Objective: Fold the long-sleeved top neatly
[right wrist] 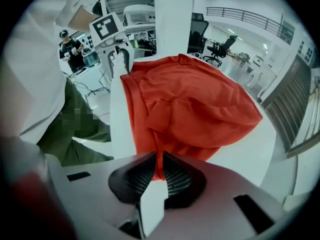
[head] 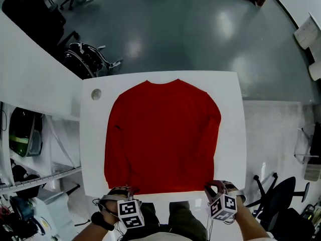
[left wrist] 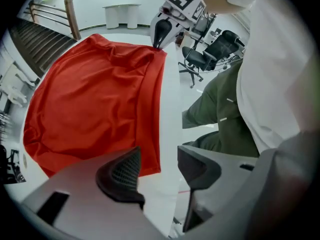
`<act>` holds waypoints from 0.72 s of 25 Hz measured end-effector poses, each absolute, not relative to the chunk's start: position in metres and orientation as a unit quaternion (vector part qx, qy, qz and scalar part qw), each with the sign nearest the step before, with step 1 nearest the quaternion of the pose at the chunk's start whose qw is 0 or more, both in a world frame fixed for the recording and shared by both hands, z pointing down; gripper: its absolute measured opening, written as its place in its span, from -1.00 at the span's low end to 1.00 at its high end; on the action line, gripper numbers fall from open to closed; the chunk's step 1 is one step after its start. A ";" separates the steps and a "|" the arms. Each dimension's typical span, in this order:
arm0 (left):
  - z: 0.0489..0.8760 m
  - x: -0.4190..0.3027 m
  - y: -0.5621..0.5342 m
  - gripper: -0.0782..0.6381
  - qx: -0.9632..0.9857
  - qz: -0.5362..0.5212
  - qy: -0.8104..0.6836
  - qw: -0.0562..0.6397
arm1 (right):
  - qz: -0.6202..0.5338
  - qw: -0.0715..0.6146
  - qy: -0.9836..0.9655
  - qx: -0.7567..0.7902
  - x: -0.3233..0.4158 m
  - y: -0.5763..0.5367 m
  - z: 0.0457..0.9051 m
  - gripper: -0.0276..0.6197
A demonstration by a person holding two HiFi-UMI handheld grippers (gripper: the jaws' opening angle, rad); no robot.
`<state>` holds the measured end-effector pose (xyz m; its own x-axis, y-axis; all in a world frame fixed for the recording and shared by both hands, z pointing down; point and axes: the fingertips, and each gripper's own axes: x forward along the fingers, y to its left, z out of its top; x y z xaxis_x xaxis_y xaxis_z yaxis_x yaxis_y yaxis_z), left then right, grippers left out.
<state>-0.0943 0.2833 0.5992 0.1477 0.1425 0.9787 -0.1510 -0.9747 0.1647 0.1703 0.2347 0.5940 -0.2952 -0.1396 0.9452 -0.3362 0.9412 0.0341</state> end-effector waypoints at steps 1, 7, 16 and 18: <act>0.603 -0.097 0.286 -0.14 0.746 0.657 -0.003 0.108 | 0.079 0.581 -0.798 0.140 0.170 0.239 0.598 -0.74; 0.623 -0.110 0.288 -0.41 0.725 0.687 -0.009 0.058 | 0.033 0.616 -0.779 0.118 0.170 0.248 0.617 -0.73; 0.625 -0.130 0.294 -0.62 0.710 0.701 0.005 0.058 | 0.030 0.626 -0.771 0.118 0.175 0.252 0.621 -0.82; 0.625 -0.134 0.296 -0.64 0.708 0.704 0.009 0.058 | 0.033 0.625 -0.771 0.114 0.174 0.254 0.621 -0.82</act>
<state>-0.1342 0.2958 0.6254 0.0099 0.0947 0.9955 -0.0698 -0.9930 0.0952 0.1737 0.2541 0.6208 -0.1917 -0.1348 0.9721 -0.2166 0.9719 0.0921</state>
